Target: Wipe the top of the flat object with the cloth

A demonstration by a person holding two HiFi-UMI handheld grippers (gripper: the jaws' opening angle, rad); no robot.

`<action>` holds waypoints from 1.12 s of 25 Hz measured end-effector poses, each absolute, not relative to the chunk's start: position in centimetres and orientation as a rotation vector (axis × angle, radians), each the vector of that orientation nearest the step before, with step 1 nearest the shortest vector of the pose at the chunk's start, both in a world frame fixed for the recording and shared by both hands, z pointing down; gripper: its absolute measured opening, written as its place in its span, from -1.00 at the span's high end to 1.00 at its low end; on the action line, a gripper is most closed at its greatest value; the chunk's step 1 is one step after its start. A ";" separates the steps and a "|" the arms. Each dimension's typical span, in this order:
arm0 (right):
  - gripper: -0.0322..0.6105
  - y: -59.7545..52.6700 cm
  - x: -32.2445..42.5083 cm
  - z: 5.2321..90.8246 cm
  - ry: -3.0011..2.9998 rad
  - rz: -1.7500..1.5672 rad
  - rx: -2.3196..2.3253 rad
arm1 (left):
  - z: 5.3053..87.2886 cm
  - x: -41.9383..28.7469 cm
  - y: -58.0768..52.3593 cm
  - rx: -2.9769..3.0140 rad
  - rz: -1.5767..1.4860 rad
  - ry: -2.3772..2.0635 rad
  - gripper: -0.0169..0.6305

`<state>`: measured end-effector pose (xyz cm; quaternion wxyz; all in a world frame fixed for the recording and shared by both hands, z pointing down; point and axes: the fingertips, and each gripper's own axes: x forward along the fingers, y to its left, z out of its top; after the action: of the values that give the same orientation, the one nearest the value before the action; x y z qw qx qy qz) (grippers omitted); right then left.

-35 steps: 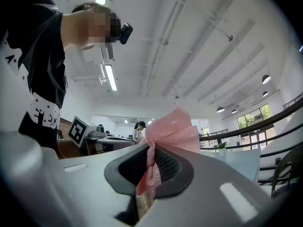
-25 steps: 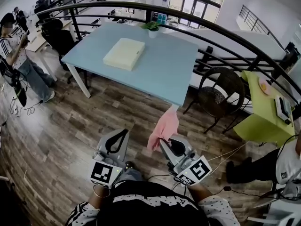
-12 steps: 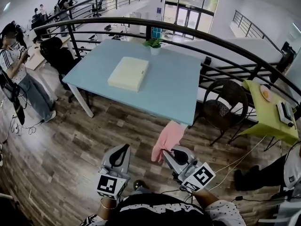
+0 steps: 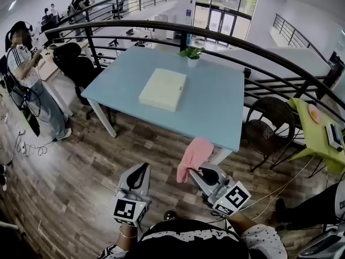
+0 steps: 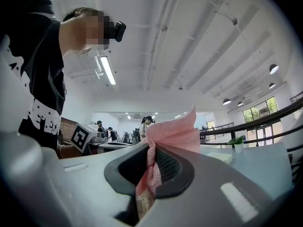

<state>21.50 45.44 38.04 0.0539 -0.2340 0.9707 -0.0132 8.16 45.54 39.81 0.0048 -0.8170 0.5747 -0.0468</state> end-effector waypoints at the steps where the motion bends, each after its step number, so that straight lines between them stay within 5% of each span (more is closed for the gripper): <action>1: 0.82 45.2 20.9 38.0 2.954 -0.038 -0.707 | 39.8 7.6 45.4 -2.559 -0.143 1.807 0.95; 28: 0.82 34.0 9.7 38.3 2.985 -0.021 -0.451 | 40.1 -5.2 40.9 -2.322 -0.177 2.134 0.95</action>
<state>9.71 33.99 38.32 0.0615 -0.1490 0.9869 -0.0069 -5.24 40.88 40.14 -0.0087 -0.7352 0.6755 -0.0561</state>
